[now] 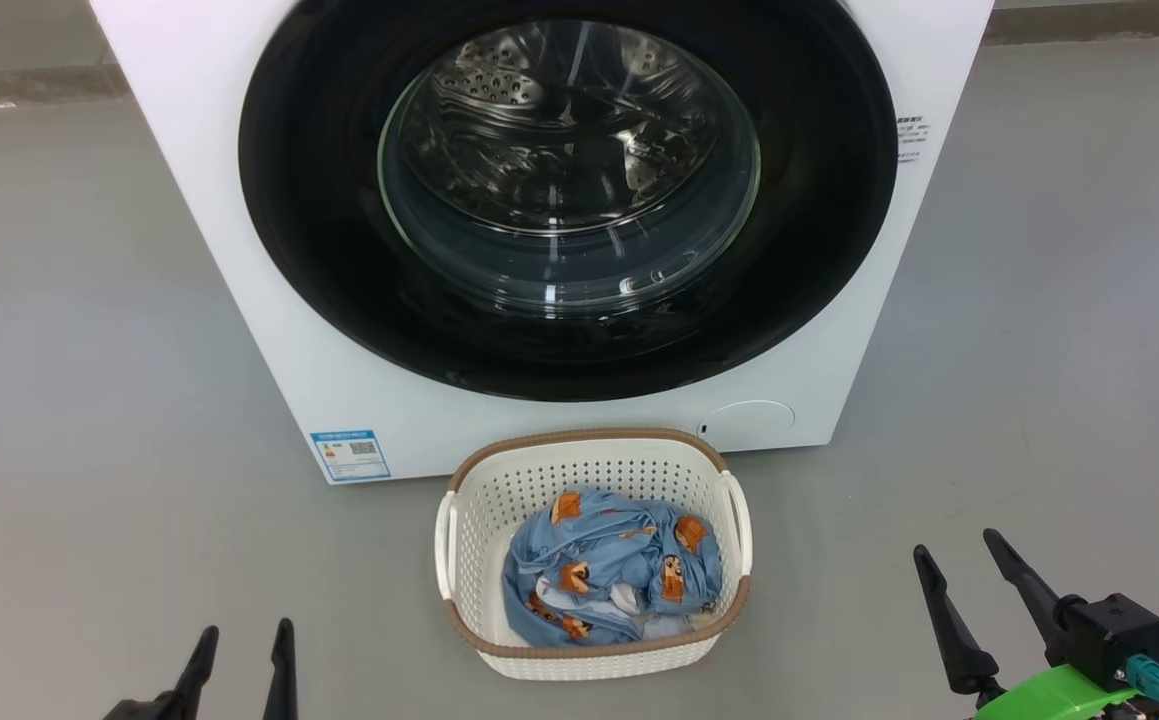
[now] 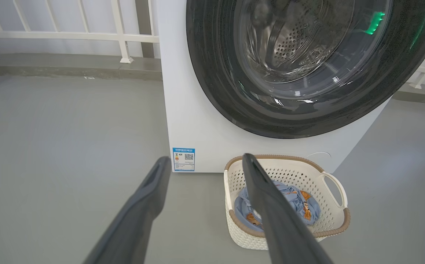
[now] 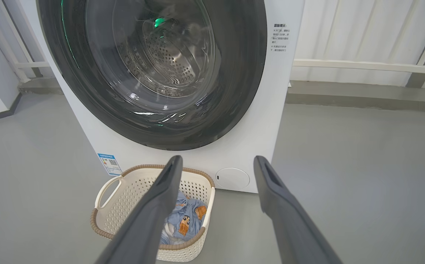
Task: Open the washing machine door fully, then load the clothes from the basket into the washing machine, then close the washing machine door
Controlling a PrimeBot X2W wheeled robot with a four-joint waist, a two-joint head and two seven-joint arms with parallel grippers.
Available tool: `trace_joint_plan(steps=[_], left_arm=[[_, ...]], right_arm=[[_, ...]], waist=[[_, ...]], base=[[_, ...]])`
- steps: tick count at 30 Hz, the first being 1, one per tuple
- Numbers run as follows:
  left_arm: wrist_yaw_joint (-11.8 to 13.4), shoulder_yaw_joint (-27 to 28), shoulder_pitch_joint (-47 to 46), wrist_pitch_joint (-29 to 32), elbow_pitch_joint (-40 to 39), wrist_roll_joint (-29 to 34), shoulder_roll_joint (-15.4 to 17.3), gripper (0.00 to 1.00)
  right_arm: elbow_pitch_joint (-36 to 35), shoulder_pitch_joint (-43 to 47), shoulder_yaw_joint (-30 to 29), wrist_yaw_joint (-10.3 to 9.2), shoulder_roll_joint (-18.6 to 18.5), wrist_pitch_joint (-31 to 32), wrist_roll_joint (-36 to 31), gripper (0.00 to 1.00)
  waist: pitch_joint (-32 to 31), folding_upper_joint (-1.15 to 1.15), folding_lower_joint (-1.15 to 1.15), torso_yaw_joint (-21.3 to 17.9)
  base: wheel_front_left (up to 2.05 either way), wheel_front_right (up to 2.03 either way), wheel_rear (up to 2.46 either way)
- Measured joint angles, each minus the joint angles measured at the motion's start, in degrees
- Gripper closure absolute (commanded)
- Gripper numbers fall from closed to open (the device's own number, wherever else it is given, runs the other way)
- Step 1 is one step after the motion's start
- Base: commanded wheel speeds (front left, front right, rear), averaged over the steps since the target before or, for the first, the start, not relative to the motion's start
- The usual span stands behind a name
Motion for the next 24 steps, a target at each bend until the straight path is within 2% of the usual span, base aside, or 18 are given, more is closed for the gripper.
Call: trace_joint_plan(steps=[24], left_arm=[[0.0, 0.1, 0.0, 0.0, -0.1, 0.3, 0.2, 0.00]], right_arm=[[0.5, -0.7, -0.3, 0.00, 0.2, 0.0, 0.0, 0.00]], waist=[[-0.1, 0.00, 0.00, 0.5]], base=[[0.00, 0.00, 0.00]])
